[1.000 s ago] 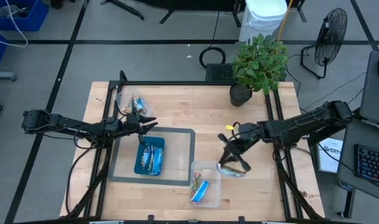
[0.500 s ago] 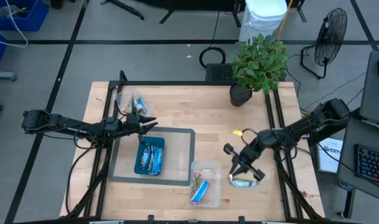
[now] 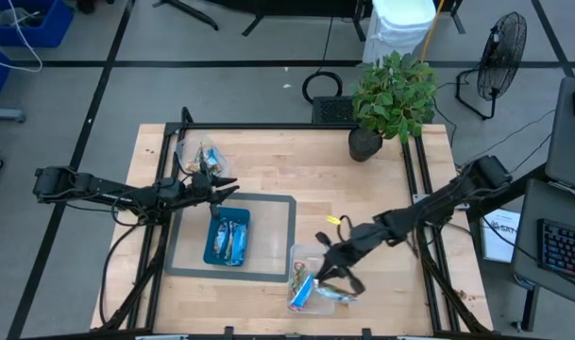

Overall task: Pick and place Granola Bars by type
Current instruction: Put the red granola bar into the bottom transparent bin

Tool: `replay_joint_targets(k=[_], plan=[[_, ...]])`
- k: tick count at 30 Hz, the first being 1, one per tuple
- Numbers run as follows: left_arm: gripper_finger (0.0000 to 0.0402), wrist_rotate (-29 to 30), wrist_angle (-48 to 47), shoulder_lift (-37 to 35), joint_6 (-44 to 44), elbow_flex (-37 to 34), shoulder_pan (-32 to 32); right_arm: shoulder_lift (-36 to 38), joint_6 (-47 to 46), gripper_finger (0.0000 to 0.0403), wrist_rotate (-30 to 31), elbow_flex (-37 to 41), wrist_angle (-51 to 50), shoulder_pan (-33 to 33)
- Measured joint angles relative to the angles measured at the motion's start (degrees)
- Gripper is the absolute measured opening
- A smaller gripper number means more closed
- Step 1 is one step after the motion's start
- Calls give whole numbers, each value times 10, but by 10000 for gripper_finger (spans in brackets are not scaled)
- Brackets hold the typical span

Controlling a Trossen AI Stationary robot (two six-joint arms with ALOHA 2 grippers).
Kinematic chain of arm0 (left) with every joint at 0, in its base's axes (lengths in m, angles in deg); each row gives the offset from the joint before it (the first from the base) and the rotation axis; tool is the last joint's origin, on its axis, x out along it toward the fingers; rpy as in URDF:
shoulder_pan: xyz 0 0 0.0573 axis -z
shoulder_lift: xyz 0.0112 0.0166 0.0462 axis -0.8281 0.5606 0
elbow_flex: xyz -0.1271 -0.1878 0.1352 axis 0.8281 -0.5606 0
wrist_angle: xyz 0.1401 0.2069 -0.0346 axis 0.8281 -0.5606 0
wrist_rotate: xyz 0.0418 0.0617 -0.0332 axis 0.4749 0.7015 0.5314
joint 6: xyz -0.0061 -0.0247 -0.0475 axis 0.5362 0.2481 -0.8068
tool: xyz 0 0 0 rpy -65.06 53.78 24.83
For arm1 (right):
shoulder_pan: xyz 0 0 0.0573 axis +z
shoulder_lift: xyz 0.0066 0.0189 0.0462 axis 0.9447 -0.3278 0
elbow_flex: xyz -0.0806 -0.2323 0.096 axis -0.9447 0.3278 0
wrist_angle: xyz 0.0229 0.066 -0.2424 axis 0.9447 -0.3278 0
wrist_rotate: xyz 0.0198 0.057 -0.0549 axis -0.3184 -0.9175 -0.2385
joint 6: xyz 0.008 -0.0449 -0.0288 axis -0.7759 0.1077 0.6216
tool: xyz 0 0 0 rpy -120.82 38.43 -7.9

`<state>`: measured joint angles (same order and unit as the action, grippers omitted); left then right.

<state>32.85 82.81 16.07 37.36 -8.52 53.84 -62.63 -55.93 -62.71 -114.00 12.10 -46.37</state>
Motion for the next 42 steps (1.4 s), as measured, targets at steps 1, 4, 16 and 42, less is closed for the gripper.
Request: replay_joint_targets(k=[1,4,16,42], plan=[[113,0,0,0,0,0,0,-12,-13,0,5,-8,-3,-3],[113,0,0,0,0,0,0,-47,-55,0,6,-29,-3,-12],[113,0,1,0,0,0,0,-117,-146,0,101,-48,-72,-32],[113,0,0,0,0,0,0,-106,-102,59,222,-48,-200,-31]])
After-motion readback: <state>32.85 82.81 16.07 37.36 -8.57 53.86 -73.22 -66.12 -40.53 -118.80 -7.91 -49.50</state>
